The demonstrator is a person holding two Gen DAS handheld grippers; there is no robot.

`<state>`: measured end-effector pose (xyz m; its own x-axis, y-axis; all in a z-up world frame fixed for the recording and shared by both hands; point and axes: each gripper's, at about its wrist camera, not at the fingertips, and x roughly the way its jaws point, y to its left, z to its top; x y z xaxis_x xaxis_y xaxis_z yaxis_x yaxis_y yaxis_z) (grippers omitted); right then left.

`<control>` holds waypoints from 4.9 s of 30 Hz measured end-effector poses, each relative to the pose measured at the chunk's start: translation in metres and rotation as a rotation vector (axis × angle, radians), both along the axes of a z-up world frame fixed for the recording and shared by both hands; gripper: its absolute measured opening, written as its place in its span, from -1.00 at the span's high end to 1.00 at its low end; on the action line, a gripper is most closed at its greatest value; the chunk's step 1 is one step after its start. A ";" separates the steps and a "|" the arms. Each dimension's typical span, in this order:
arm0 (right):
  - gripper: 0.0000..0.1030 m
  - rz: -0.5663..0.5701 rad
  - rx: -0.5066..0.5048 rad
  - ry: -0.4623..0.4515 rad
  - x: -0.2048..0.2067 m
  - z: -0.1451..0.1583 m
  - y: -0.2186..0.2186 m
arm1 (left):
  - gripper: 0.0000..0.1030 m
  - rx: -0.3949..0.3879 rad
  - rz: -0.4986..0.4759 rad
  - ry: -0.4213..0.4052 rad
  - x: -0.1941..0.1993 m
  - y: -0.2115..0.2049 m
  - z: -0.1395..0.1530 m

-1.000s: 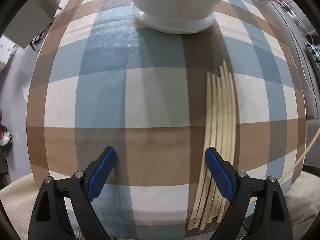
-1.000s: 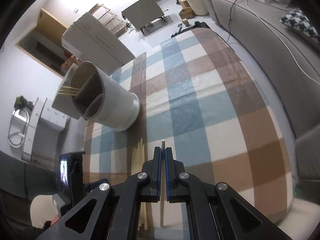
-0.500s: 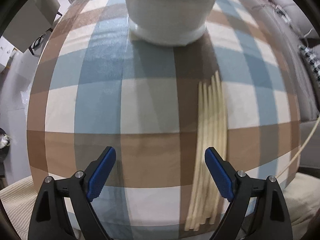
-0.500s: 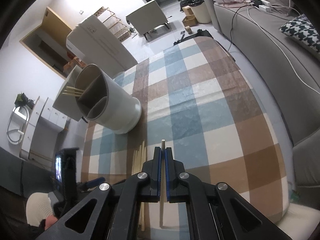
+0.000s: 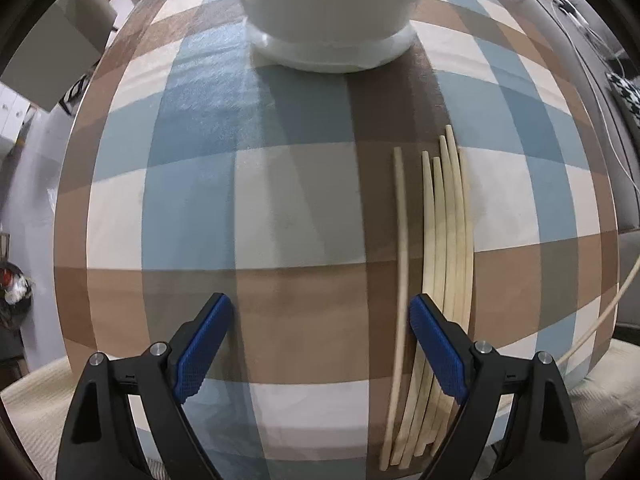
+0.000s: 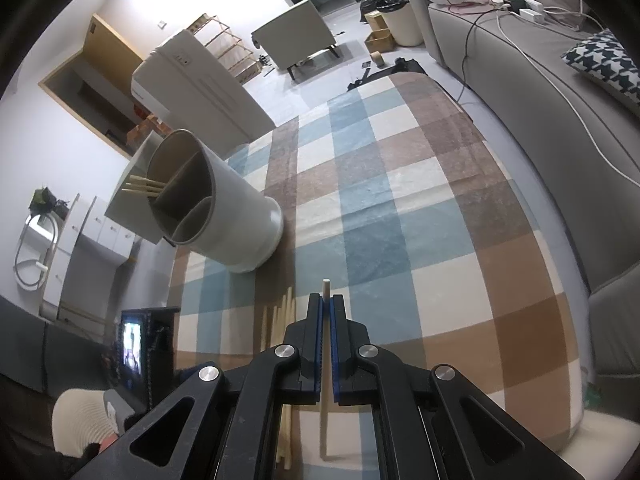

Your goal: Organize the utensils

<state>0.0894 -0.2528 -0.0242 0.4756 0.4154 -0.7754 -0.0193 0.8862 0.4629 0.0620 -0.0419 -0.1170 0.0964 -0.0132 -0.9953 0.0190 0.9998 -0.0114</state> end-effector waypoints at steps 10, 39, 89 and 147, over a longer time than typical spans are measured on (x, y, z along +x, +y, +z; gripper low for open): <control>0.95 0.003 0.005 -0.005 0.004 0.001 0.002 | 0.32 -0.015 -0.085 -0.069 0.024 -0.024 0.017; 0.96 0.164 -0.133 -0.297 -0.017 0.047 0.065 | 1.00 -0.242 -0.024 -0.450 0.006 0.006 0.115; 0.18 1.422 -0.659 -0.055 0.041 -0.098 0.152 | 0.08 -0.127 -0.047 -0.267 0.027 0.097 0.082; 0.92 0.581 -0.329 0.201 0.050 -0.085 0.074 | -0.36 -0.076 -0.345 0.035 -0.008 0.065 0.031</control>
<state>0.1398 -0.1787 -0.1087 0.0812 0.2871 -0.9545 -0.4752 0.8529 0.2161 0.0542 0.0226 -0.0858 0.0388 -0.1128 -0.9929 0.3533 0.9310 -0.0919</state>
